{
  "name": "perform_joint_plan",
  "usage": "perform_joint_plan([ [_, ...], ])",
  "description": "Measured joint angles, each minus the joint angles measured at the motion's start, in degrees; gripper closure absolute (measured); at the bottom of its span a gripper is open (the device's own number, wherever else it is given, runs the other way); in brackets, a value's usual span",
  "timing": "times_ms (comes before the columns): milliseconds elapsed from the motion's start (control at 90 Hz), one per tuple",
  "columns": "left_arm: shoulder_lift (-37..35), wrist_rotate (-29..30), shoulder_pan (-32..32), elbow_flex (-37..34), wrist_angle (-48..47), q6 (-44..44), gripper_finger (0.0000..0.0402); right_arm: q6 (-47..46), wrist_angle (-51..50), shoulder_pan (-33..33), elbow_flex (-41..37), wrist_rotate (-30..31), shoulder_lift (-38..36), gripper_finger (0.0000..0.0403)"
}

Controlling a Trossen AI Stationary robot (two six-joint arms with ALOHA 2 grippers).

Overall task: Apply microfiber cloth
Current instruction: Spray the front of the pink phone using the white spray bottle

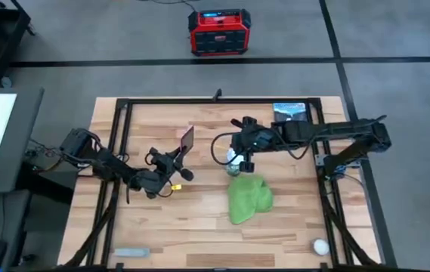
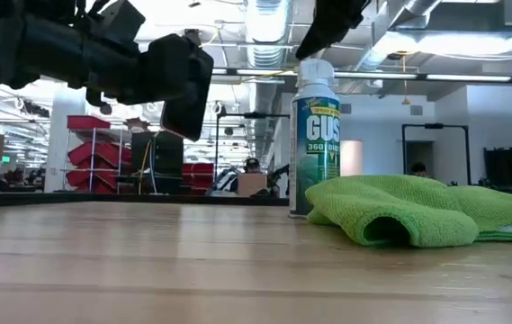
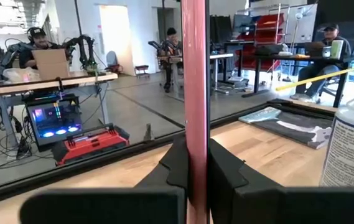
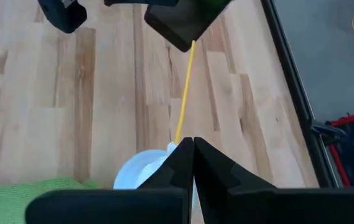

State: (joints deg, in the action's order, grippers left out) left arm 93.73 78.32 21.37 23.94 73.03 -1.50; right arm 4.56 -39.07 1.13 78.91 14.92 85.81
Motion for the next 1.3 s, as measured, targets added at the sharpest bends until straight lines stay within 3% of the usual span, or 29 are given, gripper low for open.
perform_joint_plan([
  [1300,0.0,0.0,0.0,0.0,-0.4,3.7,0.0397,-0.7,0.3,0.0,-0.9,-1.9,1.6,0.0403],
])
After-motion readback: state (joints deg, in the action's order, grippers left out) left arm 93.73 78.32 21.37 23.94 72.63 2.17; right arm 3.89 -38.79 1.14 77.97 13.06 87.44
